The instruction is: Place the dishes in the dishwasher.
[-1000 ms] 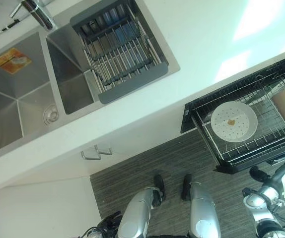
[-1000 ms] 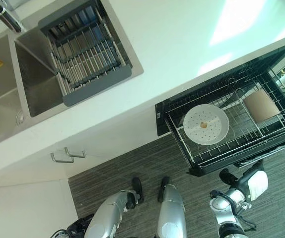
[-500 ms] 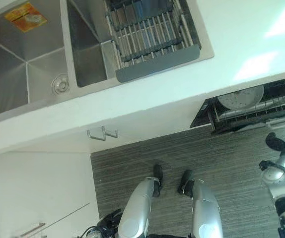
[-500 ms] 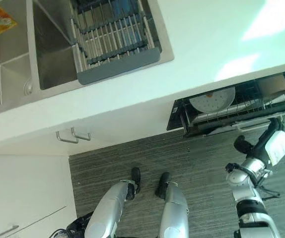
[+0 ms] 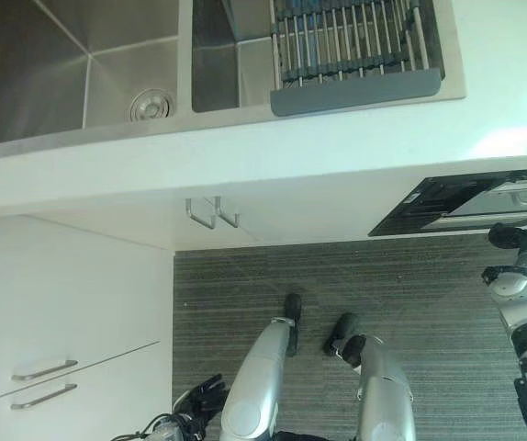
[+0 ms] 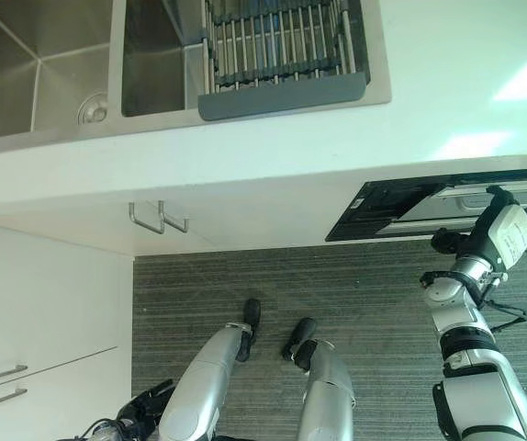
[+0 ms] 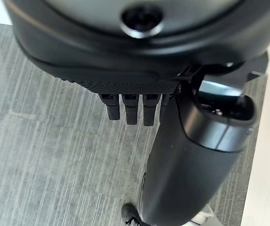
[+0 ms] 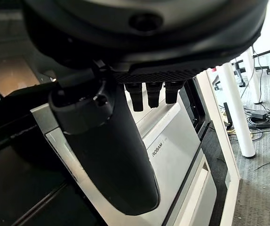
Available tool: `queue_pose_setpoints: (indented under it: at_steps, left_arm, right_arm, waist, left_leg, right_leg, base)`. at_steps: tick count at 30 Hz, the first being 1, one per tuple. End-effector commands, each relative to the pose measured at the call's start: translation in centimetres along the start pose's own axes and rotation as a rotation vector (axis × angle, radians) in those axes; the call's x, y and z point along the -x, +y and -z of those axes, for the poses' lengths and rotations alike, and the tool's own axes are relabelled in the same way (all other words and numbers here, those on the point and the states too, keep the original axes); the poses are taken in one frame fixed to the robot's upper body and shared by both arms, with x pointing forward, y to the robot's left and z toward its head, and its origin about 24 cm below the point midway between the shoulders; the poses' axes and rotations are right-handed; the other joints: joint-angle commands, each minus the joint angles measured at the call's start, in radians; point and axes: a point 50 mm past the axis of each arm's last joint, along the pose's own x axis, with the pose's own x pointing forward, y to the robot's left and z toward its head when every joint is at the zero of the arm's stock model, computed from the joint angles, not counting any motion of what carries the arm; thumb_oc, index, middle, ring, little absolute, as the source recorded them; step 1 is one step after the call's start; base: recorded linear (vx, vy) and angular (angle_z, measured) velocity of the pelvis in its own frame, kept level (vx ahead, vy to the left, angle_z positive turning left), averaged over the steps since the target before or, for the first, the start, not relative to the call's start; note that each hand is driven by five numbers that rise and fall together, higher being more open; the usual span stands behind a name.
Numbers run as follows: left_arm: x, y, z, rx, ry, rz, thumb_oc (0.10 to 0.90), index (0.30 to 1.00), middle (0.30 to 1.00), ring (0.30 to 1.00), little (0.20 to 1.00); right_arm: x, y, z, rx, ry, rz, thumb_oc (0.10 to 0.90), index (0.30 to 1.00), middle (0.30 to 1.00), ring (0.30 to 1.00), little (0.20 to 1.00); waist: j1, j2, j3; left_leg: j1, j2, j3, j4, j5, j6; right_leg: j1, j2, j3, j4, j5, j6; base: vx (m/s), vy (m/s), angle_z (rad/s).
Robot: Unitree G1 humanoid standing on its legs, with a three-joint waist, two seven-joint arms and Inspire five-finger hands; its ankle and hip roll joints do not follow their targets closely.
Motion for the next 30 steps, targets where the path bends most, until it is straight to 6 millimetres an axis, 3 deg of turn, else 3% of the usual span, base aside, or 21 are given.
queue_pose_setpoints:
  at_steps: [1, 4, 5, 6, 8, 12, 15, 17, 22, 23, 27, 30]
  left_arm:
    - [1.0, 2.1, -2.1, -0.109, -0.107, 0.026, 0.800, 0.900, 0.900, 0.900, 0.900]
    - [1.2, 1.7, -3.0, -0.076, -0.182, 0.080, 0.800, 0.900, 0.900, 0.900, 0.900]
    - [1.2, 1.5, -3.4, -0.071, -0.208, 0.077, 0.800, 0.900, 0.900, 0.900, 0.900]
    - [1.1, 1.6, -3.5, -0.048, -0.226, 0.027, 0.800, 0.900, 0.900, 0.900, 0.900]
    - [1.1, 1.7, -3.9, -0.037, -0.254, -0.014, 0.800, 0.900, 0.900, 0.900, 0.900]
    - [1.2, 2.5, -5.9, -0.006, -0.360, -0.171, 0.800, 0.900, 0.900, 0.900, 0.900]
    - [1.5, 3.1, -7.1, 0.015, -0.423, -0.226, 0.800, 0.900, 0.900, 0.900, 0.900]
    - [1.7, 3.1, -7.4, 0.042, -0.454, -0.211, 0.800, 0.900, 0.900, 0.900, 0.900]
    - [1.9, 2.3, -7.5, 0.077, -0.494, -0.098, 0.800, 0.900, 0.900, 0.900, 0.900]
    - [1.6, 1.3, -6.8, 0.070, -0.461, -0.011, 0.800, 0.900, 0.900, 0.900, 0.900]
    - [1.1, -0.1, -5.6, 0.040, -0.372, 0.091, 0.800, 0.900, 0.900, 0.900, 0.900]
    - [0.4, -1.4, -3.9, 0.012, -0.240, 0.159, 0.800, 0.900, 0.900, 0.900, 0.900]
  right_arm:
    - [-3.9, -7.3, -17.1, -0.200, -0.644, 0.201, 0.800, 0.900, 0.900, 0.900, 0.900]
    - [-4.0, -7.0, -16.7, -0.236, -0.606, 0.176, 0.800, 0.900, 0.900, 0.900, 0.900]
    - [-3.7, -6.2, -16.0, -0.263, -0.576, 0.150, 0.800, 0.900, 0.900, 0.900, 0.900]
    - [-2.8, -4.2, -13.9, -0.321, -0.500, 0.079, 0.800, 0.900, 0.900, 0.900, 0.900]
    - [-1.9, -2.7, -12.5, -0.335, -0.465, 0.028, 0.800, 0.900, 0.900, 0.900, 0.900]
    - [2.7, 2.5, -6.9, -0.414, -0.286, -0.125, 0.800, 0.900, 0.900, 0.900, 0.900]
    - [6.5, 4.9, -3.0, -0.444, -0.171, -0.215, 0.800, 0.900, 0.900, 0.900, 0.900]
    - [8.9, 5.4, -0.2, -0.454, -0.105, -0.258, 0.800, 0.900, 0.900, 0.900, 0.900]
    - [11.6, 5.8, 2.5, -0.430, -0.056, -0.322, 0.800, 0.900, 0.900, 0.900, 0.900]
    - [12.3, 5.7, 3.7, -0.449, -0.002, -0.350, 0.800, 0.900, 0.900, 0.900, 0.900]
    - [13.5, 6.3, 4.7, -0.432, 0.037, -0.434, 0.800, 0.900, 0.900, 0.900, 0.900]
    - [15.6, 7.7, 6.2, -0.446, 0.171, -0.575, 0.800, 0.900, 0.900, 0.900, 0.900]
  waist:
    - [0.127, 0.016, -0.018]
    - [0.133, 0.013, -0.018]
    - [0.132, 0.010, -0.018]
    - [0.124, 0.005, -0.018]
    - [0.114, 0.001, -0.018]
    - [0.065, -0.007, -0.018]
    - [0.023, -0.013, -0.018]
    - [-0.006, -0.015, -0.018]
    - [-0.052, -0.019, -0.030]
    - [-0.071, -0.023, -0.062]
    - [-0.095, -0.026, -0.102]
    - [-0.121, -0.029, -0.142]
  left_leg:
    - [0.007, 0.028, 0.013, -0.167, 0.033, -0.020]
    - [0.008, 0.024, 0.004, -0.167, 0.029, -0.019]
    - [0.013, 0.023, 0.001, -0.167, 0.025, -0.018]
    - [0.028, 0.024, -0.004, -0.167, 0.019, -0.017]
    - [0.041, 0.026, -0.003, -0.167, 0.015, -0.017]
    - [0.099, 0.037, 0.009, -0.167, -0.002, -0.021]
    - [0.151, 0.044, 0.020, -0.167, -0.018, -0.024]
    - [0.193, 0.048, 0.028, -0.167, -0.031, -0.027]
    - [0.258, 0.059, 0.046, -0.167, -0.053, -0.033]
    - [0.281, 0.065, 0.058, -0.167, -0.069, -0.036]
    - [0.310, 0.069, 0.068, -0.167, -0.091, -0.038]
    - [0.343, 0.071, 0.082, -0.167, -0.109, -0.036]
  right_leg:
    - [0.041, -0.005, 0.076, 0.235, -0.215, -0.027]
    - [0.052, -0.001, 0.071, 0.224, -0.211, -0.024]
    - [0.065, 0.005, 0.070, 0.205, -0.207, -0.023]
    - [0.088, 0.016, 0.073, 0.175, -0.200, -0.019]
    - [0.103, 0.022, 0.077, 0.159, -0.198, -0.016]
    - [0.159, 0.038, 0.100, 0.092, -0.187, -0.009]
    - [0.216, 0.049, 0.120, 0.033, -0.171, -0.001]
    - [0.266, 0.058, 0.135, -0.015, -0.158, 0.006]
    - [0.347, 0.068, 0.151, -0.097, -0.139, 0.012]
    - [0.383, 0.076, 0.156, -0.154, -0.124, 0.019]
    - [0.419, 0.085, 0.166, -0.221, -0.102, 0.029]
    - [0.443, 0.089, 0.176, -0.273, -0.075, 0.042]
  base:
    - [0.01, -0.006, -0.06]
    - [0.01, 0.001, 0.14]
    - [0.03, 0.007, 0.20]
    - [0.03, 0.006, 0.14]
    - [0.02, 0.022, 0.15]
    - [0.01, 0.051, 0.09]
    - [0.02, 0.039, 0.13]
    - [0.02, 0.038, -0.04]
    - [0.00, 0.032, -0.15]
    - [0.03, 0.028, -0.27]
    - [0.01, 0.024, -0.17]
    - [0.01, 0.035, -0.19]
